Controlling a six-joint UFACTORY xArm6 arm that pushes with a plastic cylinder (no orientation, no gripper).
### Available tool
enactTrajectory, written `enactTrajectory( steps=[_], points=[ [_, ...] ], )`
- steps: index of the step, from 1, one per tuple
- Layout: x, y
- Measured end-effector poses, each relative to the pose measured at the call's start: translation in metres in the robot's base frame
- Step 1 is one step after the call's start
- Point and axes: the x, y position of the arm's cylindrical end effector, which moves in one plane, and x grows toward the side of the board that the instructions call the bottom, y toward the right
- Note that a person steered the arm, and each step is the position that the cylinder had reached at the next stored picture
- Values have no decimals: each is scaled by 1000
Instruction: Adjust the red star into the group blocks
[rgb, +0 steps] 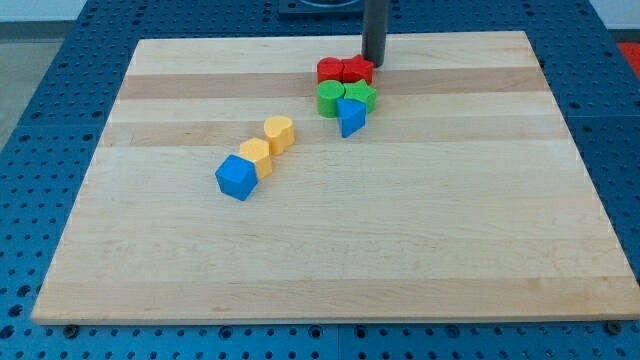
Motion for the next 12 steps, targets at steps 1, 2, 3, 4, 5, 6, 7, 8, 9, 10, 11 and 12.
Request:
enactTrajectory(
  steps=[1,2,3,4,5,6,7,8,9,10,11,12],
  points=[
    [1,28],
    [15,41],
    [25,37],
    [26,17],
    [26,-3],
    [26,-25],
    [26,-42],
    [26,-55],
    [26,-67],
    [26,-79],
    [26,-90],
    [26,-96]
  ],
)
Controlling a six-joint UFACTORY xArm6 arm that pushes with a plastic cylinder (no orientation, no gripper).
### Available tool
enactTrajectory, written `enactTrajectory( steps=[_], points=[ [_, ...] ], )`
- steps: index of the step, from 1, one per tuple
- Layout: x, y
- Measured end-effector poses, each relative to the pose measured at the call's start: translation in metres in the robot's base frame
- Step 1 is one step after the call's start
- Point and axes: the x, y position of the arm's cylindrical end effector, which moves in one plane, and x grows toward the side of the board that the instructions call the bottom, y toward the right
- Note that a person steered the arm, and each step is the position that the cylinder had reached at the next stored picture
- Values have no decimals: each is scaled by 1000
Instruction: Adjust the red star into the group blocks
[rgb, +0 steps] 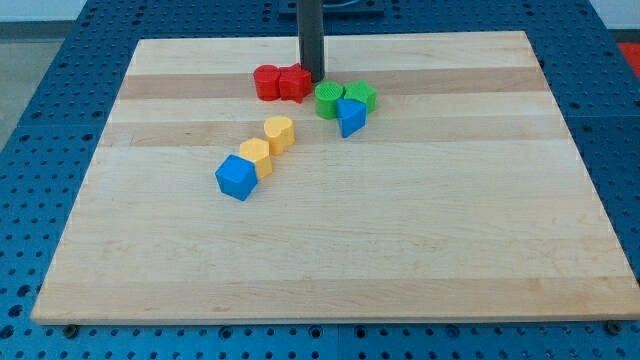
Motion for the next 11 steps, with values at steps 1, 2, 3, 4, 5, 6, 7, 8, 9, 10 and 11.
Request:
enactTrajectory(
  steps=[1,2,3,4,5,6,7,8,9,10,11],
  points=[
    [-2,-9],
    [-15,-9],
    [-21,-16],
    [-19,-40],
    [-10,-44],
    [10,-40],
    [30,-40],
    [49,-40],
    [62,-40],
    [69,-42],
    [70,-49]
  ],
)
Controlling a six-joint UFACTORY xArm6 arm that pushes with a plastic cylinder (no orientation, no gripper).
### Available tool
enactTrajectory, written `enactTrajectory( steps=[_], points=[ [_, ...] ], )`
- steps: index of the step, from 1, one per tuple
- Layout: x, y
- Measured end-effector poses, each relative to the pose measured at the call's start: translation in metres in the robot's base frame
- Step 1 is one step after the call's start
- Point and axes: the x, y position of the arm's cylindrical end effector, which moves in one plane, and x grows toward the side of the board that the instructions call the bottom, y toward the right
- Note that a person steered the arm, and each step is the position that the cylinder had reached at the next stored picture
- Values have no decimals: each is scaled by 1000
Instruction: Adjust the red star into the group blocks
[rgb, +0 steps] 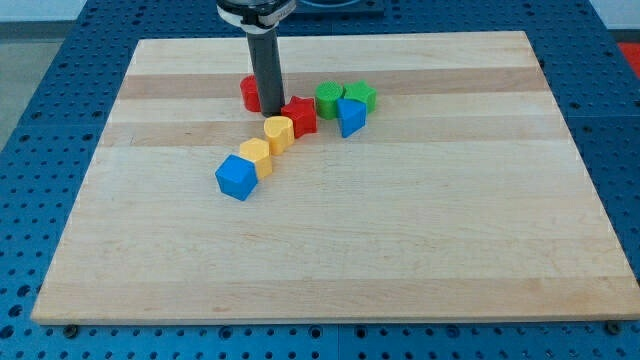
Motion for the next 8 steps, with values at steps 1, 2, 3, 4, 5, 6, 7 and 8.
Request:
enactTrajectory(
  steps=[1,2,3,4,5,6,7,8],
  points=[
    [0,0],
    [2,0],
    [15,0],
    [21,1],
    [21,12],
    [21,22],
    [21,22],
    [21,22]
  ],
)
